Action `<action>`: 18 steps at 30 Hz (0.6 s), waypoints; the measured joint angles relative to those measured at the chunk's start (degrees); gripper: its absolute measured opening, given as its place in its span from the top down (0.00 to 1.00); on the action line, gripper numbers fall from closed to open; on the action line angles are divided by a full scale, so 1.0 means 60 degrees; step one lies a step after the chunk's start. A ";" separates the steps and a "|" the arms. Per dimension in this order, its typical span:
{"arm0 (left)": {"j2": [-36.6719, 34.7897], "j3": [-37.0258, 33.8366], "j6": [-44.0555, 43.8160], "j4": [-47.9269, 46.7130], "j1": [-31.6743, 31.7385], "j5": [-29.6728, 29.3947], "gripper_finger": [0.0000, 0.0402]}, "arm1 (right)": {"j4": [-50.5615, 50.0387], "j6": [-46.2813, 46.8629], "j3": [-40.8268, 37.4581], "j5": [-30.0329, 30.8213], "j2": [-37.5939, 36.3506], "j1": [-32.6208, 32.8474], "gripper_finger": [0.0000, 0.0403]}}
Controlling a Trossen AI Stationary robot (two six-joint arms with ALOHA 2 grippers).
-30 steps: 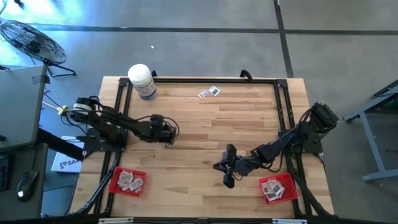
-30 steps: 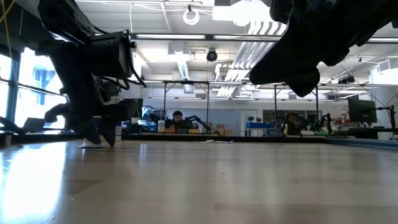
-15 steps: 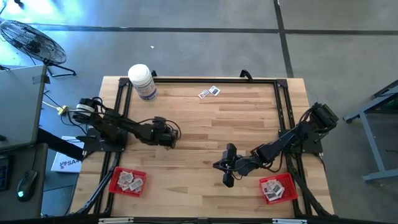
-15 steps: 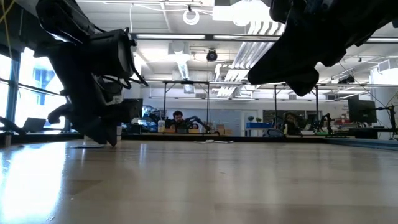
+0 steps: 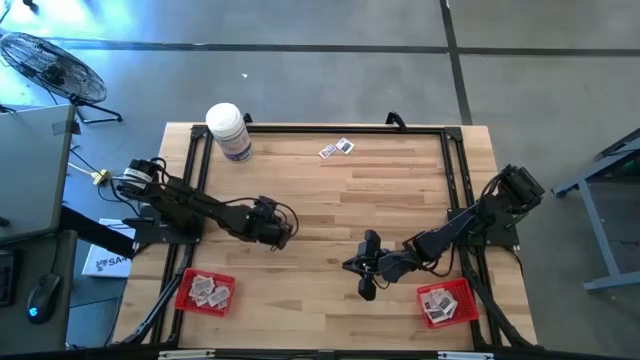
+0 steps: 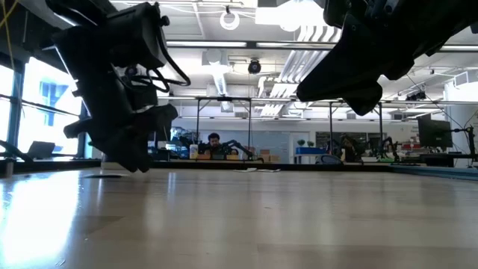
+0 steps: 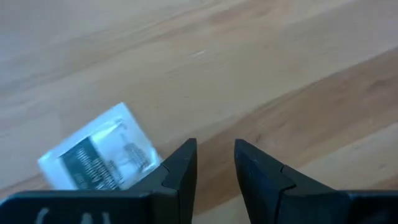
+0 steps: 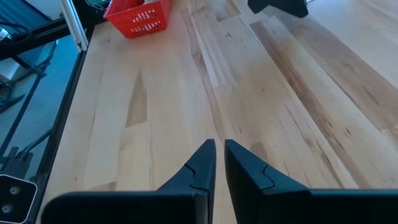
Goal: Pick & Place First Aid Supplies
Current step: Put the towelette pack into the right red bin
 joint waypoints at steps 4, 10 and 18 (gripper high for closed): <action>-0.0008 0.0486 0.0130 -0.1096 -0.0184 0.0056 0.74 | 0.0000 0.0000 0.0000 -0.0055 0.0000 0.0004 0.93; -0.0025 0.0843 0.0524 -0.2324 -0.0240 0.0607 0.74 | -0.0095 0.0000 0.0000 -0.0044 -0.0003 0.0000 0.93; -0.0029 0.0820 0.0592 -0.2626 0.0285 0.0950 0.74 | -0.0175 0.0000 0.0000 -0.0027 -0.0004 0.0000 0.93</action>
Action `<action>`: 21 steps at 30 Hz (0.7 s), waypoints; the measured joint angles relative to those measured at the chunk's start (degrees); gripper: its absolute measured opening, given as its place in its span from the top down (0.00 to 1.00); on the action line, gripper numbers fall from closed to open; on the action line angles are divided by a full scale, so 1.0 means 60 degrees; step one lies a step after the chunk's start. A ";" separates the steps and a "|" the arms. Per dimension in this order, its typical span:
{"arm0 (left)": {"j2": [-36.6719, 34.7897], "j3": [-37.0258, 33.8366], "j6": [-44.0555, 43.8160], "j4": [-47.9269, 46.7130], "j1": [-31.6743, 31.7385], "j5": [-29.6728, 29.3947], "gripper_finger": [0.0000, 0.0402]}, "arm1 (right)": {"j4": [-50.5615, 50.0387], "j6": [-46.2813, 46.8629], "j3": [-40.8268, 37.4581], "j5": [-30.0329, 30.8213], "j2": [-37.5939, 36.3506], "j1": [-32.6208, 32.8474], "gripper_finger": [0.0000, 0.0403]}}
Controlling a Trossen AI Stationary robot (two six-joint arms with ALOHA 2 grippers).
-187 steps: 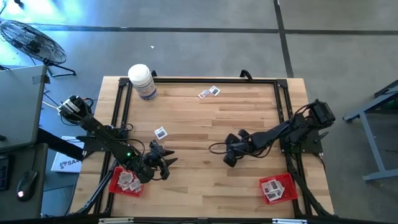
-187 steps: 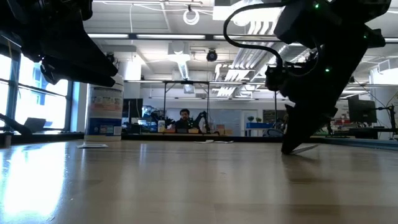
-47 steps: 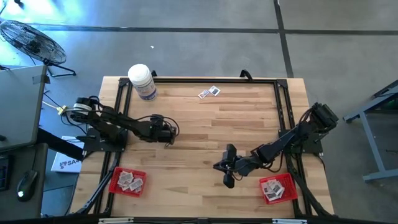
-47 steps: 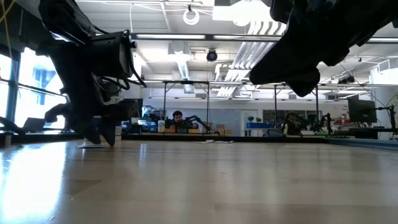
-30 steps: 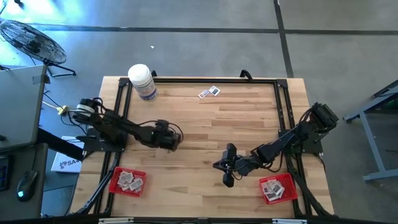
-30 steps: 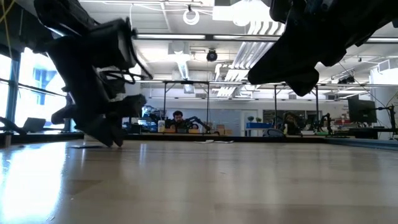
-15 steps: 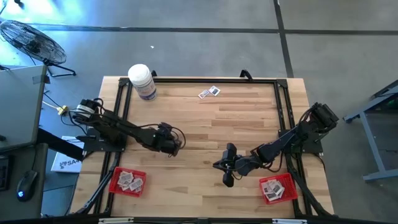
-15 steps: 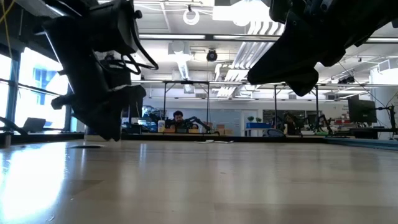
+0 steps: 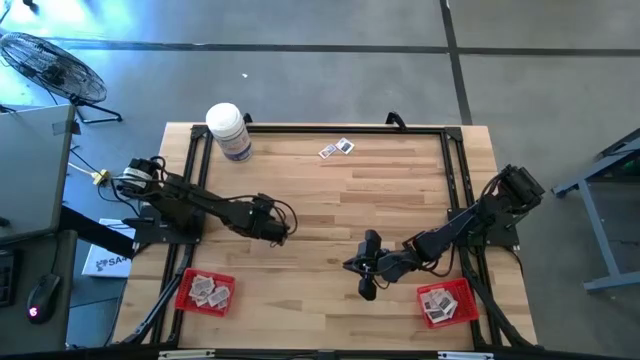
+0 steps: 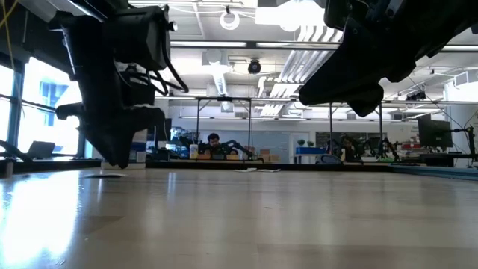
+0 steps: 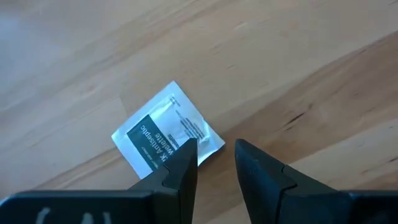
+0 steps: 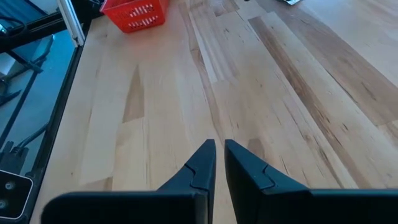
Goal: Pick & Place First Aid Supplies
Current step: Put the towelette pack into the right red bin
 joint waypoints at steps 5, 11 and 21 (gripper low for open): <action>-0.0011 -0.0072 0.0139 -0.0182 0.0050 0.0246 0.74 | 0.0000 0.0000 0.0000 -0.0002 0.0000 0.0004 0.93; -0.0026 -0.0576 0.1001 0.0362 0.0062 0.0638 0.74 | -0.0036 0.0000 0.0000 -0.0002 0.0000 0.0004 0.93; -0.0058 -0.0739 0.3491 0.0871 0.0920 0.1236 0.74 | -0.0040 0.0004 -0.0001 0.0138 0.0000 0.0004 0.93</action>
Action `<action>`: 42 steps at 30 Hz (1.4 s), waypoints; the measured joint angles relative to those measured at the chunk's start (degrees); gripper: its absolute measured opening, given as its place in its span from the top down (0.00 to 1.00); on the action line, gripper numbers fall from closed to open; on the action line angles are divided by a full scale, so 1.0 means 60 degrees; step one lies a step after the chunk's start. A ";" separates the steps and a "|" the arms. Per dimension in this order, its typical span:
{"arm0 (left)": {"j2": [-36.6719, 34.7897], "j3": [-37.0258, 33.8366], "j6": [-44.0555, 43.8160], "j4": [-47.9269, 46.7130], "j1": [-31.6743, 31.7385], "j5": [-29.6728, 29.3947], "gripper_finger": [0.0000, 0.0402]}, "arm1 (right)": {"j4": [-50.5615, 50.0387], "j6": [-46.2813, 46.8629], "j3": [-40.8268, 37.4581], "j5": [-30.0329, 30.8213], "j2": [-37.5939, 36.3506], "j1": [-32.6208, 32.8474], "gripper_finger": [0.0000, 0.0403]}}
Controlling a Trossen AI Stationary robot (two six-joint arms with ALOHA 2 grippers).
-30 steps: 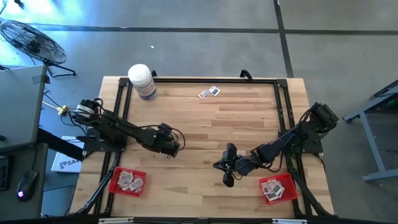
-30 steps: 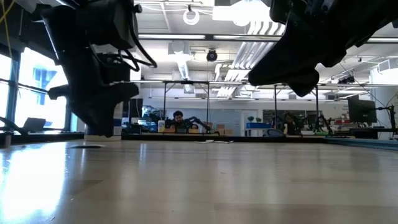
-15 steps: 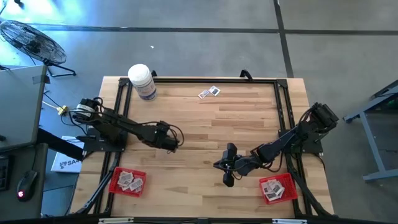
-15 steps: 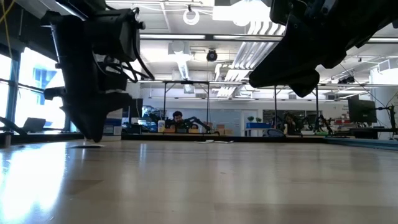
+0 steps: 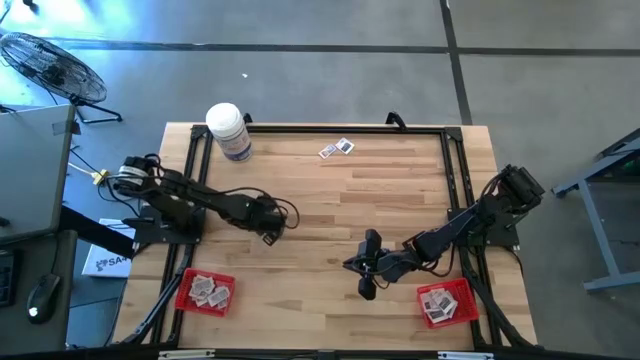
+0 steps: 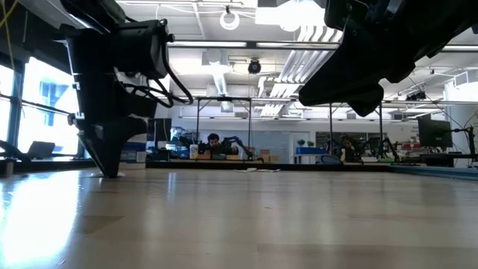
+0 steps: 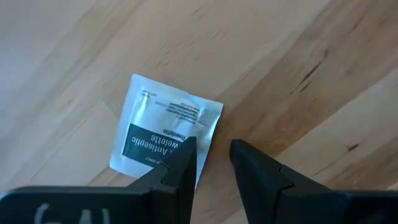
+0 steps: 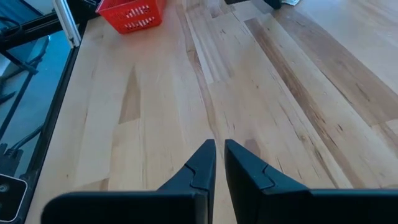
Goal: Pick & Place First Aid Supplies
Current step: Put the towelette pack into the right red bin
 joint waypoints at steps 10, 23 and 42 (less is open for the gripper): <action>0.0018 0.0032 0.0530 -0.0094 0.0672 0.0587 0.74 | 0.0000 0.0000 0.0001 -0.0172 0.0000 0.0001 0.93; 0.0084 0.0903 0.0723 -0.0813 0.0713 0.0278 0.74 | 0.0000 0.0001 0.0001 -0.0173 0.0000 0.0004 0.93; -0.0007 -0.0051 0.0774 0.0029 0.1069 0.0840 0.74 | -0.0127 0.0069 -0.0003 -0.0172 0.0000 0.0004 0.93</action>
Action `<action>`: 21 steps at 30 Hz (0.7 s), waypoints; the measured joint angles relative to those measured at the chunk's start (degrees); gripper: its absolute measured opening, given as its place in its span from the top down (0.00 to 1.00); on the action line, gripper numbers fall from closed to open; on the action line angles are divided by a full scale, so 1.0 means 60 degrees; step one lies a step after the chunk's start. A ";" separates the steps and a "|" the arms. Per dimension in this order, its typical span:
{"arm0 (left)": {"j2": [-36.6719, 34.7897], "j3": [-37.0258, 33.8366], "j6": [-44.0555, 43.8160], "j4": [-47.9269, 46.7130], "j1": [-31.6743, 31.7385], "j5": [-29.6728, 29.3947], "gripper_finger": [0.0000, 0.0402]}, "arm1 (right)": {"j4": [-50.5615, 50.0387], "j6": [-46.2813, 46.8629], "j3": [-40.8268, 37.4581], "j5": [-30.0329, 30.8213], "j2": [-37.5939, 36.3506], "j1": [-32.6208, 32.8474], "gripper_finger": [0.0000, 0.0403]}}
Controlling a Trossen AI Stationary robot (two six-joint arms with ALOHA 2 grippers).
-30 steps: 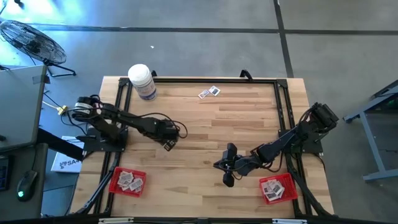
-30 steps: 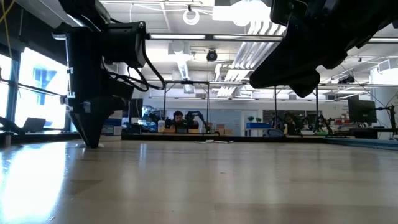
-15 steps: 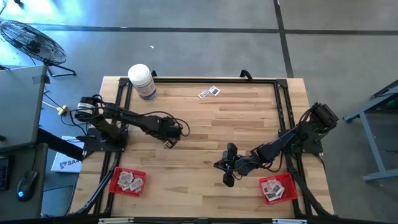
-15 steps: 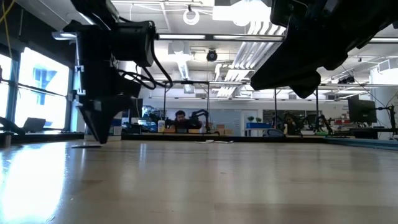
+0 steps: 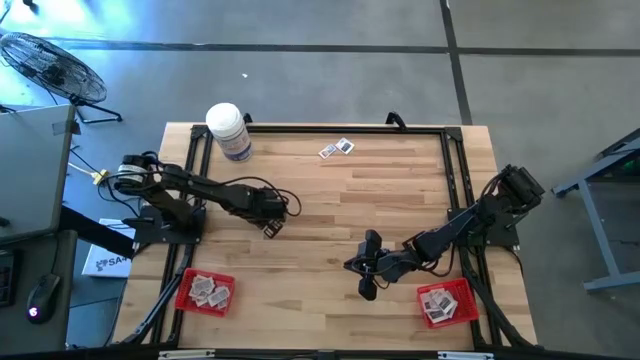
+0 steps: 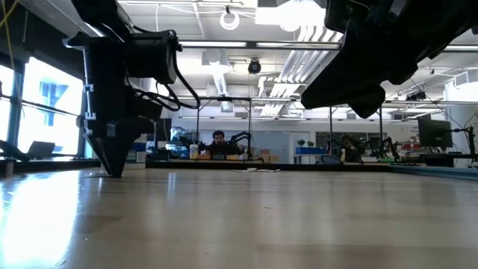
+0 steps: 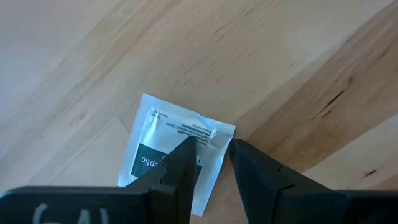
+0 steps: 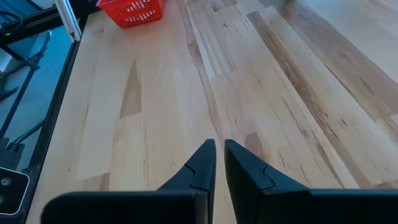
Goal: Pick & Place First Aid Supplies
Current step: Put the towelette pack into the right red bin
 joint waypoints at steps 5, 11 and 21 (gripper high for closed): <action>0.0007 -0.0011 -0.0028 0.0028 -0.0012 0.0013 0.74 | 0.0000 0.0004 0.0000 0.0000 0.0000 -0.0004 0.93; 0.0025 -0.0015 -0.0188 0.0079 -0.0012 0.0081 0.86 | 0.0000 0.0050 0.0000 -0.0001 0.0000 0.0000 0.93; 0.0040 -0.0022 -0.0839 0.0076 -0.0015 -0.0027 0.98 | 0.0000 0.0266 0.0000 -0.0067 0.0000 0.0000 0.93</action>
